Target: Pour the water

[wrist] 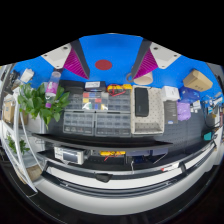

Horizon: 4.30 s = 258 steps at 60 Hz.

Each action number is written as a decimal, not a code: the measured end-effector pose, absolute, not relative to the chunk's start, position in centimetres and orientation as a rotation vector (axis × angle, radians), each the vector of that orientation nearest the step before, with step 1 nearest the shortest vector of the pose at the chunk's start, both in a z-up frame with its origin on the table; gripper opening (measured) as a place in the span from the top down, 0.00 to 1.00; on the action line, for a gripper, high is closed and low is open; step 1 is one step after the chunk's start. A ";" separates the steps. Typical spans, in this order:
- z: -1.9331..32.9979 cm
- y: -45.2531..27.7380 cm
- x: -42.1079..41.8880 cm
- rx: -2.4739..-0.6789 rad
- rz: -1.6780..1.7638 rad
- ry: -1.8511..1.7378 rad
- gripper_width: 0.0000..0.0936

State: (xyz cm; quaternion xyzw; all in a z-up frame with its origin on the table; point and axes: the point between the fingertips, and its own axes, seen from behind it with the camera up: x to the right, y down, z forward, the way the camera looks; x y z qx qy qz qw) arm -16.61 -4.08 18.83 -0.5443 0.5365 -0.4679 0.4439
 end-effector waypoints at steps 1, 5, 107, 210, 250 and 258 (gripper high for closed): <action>18.6 -4.5 -16.5 -1.351 -1.170 1.330 0.08; 17.7 -6.5 -15.7 -1.360 -1.214 1.315 0.08; 17.0 -26.1 3.1 -1.464 -1.539 1.094 0.63; 19.7 -4.5 4.2 -1.463 -1.082 0.921 0.62; 14.0 -7.0 5.8 -1.365 -1.046 1.000 0.45; 13.6 -7.8 4.9 -1.378 -1.108 1.030 0.23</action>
